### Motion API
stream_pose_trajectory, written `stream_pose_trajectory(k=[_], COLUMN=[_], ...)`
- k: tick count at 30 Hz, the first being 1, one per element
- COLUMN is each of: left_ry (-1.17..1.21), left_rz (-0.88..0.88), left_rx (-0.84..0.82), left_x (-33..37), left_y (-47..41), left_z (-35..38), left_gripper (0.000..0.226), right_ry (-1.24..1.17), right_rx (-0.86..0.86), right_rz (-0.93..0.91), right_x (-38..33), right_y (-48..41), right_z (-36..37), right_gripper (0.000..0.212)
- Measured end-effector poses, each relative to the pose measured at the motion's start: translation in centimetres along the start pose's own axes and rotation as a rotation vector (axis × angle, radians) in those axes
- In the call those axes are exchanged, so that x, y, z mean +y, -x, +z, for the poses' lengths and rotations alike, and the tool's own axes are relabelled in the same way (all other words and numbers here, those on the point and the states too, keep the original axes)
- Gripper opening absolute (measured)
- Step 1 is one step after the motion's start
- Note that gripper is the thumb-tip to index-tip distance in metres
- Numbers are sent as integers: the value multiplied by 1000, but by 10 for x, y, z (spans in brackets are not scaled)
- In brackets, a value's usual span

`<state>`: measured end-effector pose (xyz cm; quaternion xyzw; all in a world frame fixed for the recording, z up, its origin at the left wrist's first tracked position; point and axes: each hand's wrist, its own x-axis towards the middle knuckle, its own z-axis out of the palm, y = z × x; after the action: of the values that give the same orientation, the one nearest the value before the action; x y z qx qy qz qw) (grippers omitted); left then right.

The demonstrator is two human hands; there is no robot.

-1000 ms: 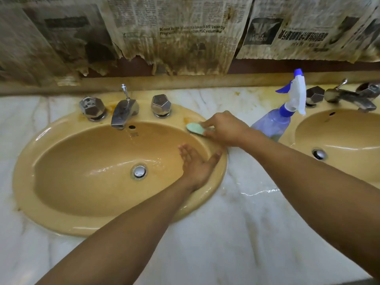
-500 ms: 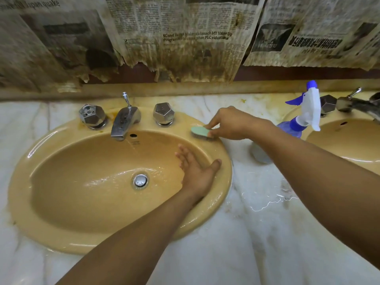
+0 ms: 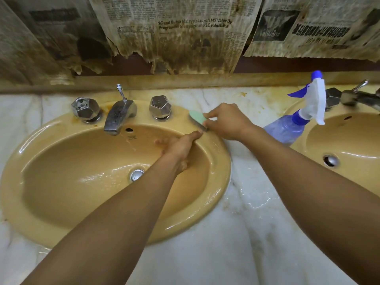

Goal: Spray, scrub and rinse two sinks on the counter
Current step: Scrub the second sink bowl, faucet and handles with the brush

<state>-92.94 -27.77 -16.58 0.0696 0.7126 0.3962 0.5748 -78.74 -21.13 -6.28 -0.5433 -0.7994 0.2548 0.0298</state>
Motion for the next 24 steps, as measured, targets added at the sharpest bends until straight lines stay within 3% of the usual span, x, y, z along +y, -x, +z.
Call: stream_pose_trajectory(k=[3,9,12,17,21,24], left_ry=[-1,-10,-83,-372,-514,-530], left_rz=[4,94,93,123,146,239], left_rx=[-28,-121,-223,-355,-465,-349], left_x=[0,-1,-11,-37,-47,-44], left_y=[3,27,35,45,58,59], left_z=[-2,-7,-7,-9,-33,-56], left_gripper=[187,137,138,139,114,82], right_ry=[-2,27,-64,-175,-138,-178], right_rx=[-25,-137,-114,65,59,56], right_rz=[7,77,121,190,135,110], right_x=[-11,24,27,6,-20,-46], right_y=[-13,93,121,48,2,-25], right_z=[1,-1,14,17,20,25], right_gripper=[34,30,35,30,28,25])
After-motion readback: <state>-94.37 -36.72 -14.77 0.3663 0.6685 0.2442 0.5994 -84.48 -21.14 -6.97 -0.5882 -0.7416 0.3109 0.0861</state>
